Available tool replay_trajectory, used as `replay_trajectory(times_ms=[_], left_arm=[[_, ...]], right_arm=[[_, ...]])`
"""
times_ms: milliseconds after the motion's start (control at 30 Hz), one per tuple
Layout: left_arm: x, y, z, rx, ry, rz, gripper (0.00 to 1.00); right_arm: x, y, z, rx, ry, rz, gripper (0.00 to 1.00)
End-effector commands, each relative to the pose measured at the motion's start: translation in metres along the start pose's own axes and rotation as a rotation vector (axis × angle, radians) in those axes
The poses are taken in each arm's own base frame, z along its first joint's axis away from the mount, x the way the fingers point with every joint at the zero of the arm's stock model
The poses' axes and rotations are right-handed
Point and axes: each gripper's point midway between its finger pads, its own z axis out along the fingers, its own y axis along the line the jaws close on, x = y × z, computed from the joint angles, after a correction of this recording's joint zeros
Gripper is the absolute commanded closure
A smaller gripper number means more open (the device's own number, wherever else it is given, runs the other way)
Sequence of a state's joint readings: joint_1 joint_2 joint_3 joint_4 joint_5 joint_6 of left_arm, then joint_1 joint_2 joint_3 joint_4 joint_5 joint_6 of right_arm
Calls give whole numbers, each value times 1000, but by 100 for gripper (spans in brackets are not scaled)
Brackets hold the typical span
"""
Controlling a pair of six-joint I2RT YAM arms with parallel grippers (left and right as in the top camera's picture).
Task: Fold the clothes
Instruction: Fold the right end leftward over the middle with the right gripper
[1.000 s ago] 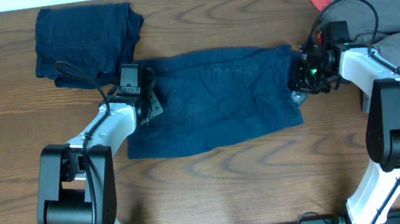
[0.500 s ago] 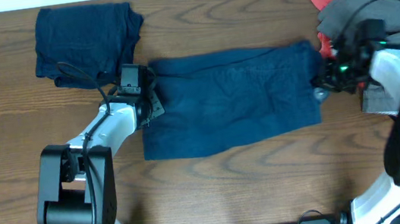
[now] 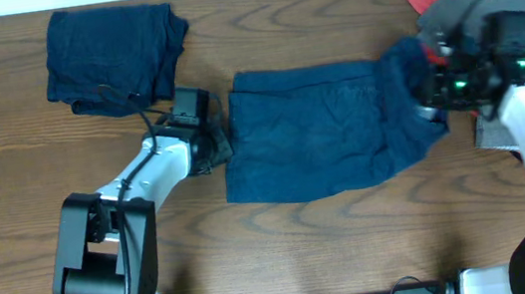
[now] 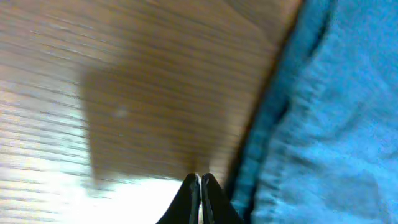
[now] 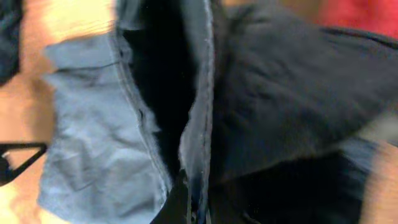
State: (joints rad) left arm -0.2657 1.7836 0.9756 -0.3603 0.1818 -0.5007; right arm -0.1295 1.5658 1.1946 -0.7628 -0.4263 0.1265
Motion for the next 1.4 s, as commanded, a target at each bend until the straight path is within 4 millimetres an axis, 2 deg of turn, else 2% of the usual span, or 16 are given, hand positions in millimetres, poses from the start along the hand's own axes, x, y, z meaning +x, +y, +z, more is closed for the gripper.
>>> replay_trajectory(times_ms=[0, 167, 267, 400, 567, 800, 1000, 1233, 1367], left_arm=[[2, -9, -5, 10, -16, 15, 94], [2, -9, -4, 6, -17, 19, 94], [3, -8, -1, 3, -13, 17, 94], [3, -7, 1, -1, -8, 9, 94], [3, -7, 1, -1, -8, 10, 94], [3, -7, 1, 1, -10, 9, 94], [3, -7, 1, 1, -10, 7, 94], [1, -8, -1, 4, -15, 5, 94], [-4, -10, -14, 18, -41, 2, 94]], right_arm=[[-2, 63, 9, -82, -20, -71, 99], [-4, 140, 23, -179, -97, -159, 99], [-2, 178, 27, -219, -149, -199, 99], [4, 207, 36, -214, -192, -233, 99], [14, 224, 51, -238, -180, -239, 99], [40, 255, 77, -320, -115, -261, 99], [58, 278, 85, -353, -101, -286, 99], [61, 279, 90, -331, -112, -292, 99], [61, 279, 90, -331, -109, -287, 99]])
